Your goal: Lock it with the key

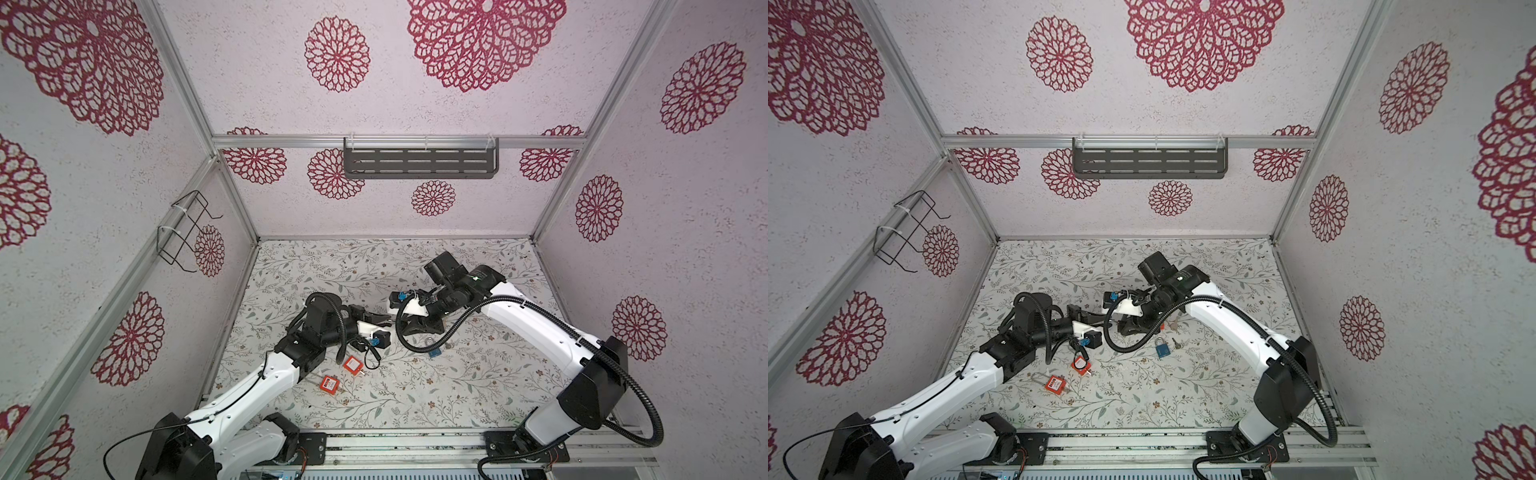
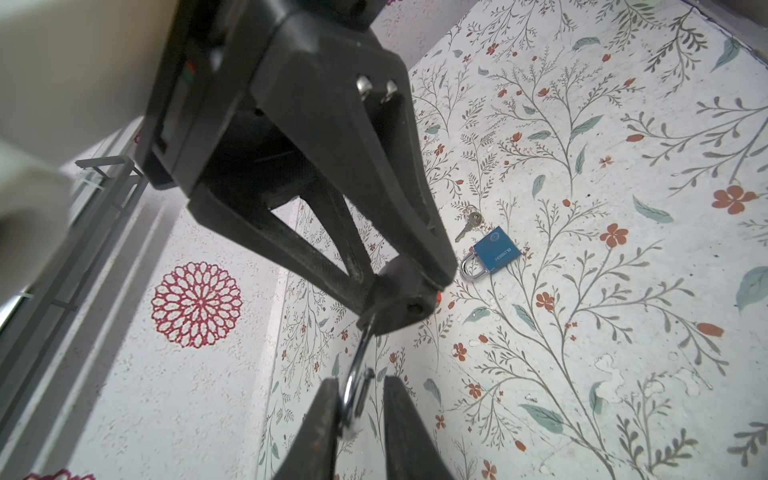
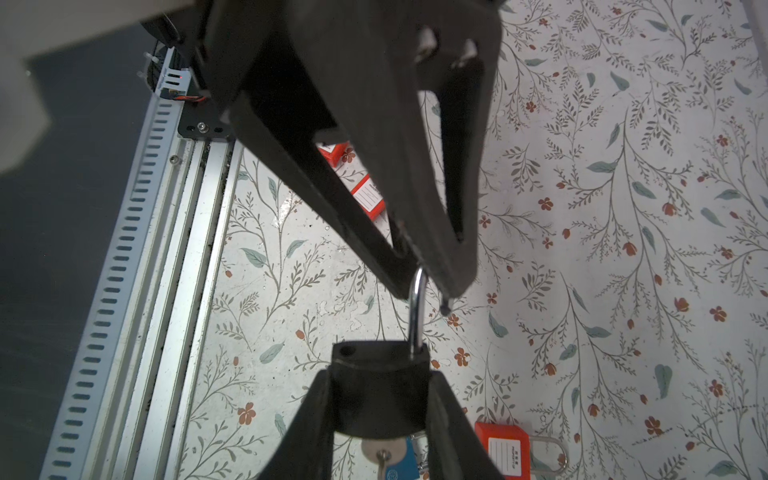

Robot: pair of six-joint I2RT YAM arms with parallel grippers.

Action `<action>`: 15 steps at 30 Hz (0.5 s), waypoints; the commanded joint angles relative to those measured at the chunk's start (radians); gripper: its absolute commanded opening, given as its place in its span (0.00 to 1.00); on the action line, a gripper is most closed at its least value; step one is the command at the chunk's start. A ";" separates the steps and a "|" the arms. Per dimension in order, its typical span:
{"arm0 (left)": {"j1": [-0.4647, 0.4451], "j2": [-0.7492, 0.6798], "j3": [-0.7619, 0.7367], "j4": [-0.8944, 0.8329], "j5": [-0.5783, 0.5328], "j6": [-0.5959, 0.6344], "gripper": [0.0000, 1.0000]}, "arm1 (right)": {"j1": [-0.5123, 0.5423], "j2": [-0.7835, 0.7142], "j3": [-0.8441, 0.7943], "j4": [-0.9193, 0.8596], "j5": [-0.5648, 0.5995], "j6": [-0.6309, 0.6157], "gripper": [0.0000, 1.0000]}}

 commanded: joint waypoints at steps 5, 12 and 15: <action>-0.017 0.015 0.035 -0.040 0.005 -0.006 0.14 | -0.003 -0.040 0.004 -0.007 -0.037 -0.032 0.20; -0.018 0.032 0.057 -0.079 0.003 -0.020 0.10 | -0.003 -0.044 0.002 0.003 -0.029 -0.034 0.20; -0.019 0.037 0.059 -0.085 0.005 -0.029 0.14 | -0.003 -0.052 -0.003 0.015 -0.029 -0.037 0.20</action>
